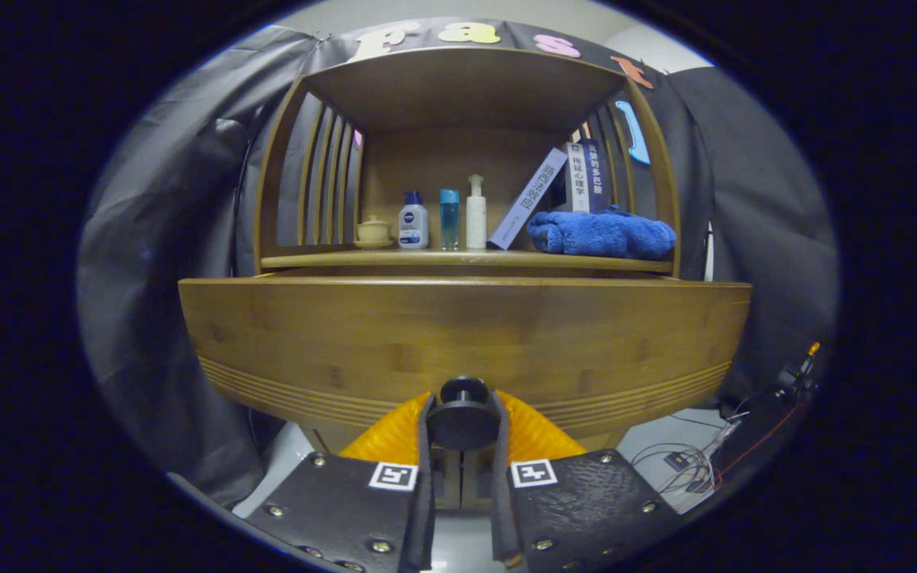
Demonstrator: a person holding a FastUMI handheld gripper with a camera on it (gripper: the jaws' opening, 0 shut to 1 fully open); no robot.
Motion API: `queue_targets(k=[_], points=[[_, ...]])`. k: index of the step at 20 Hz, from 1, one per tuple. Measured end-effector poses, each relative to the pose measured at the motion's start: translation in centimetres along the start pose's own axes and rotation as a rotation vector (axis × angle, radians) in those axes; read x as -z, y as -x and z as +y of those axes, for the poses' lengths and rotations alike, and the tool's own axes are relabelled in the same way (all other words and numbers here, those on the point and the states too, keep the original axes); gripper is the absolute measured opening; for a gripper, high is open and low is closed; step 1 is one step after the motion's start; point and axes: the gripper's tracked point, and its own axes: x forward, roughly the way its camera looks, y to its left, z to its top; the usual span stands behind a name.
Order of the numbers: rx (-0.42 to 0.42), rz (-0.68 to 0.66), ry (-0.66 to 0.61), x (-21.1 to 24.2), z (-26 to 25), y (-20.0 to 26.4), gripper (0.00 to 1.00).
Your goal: Pull open the drawer, take out the items inside it, and place them on the countertop above the cabinet.
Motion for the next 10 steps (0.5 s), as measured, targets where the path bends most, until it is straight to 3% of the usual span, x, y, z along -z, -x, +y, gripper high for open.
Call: queue_targets(k=[10], points=[[-0.023, 0.018, -0.049, 1.2, 0.7, 5.0, 0.29]])
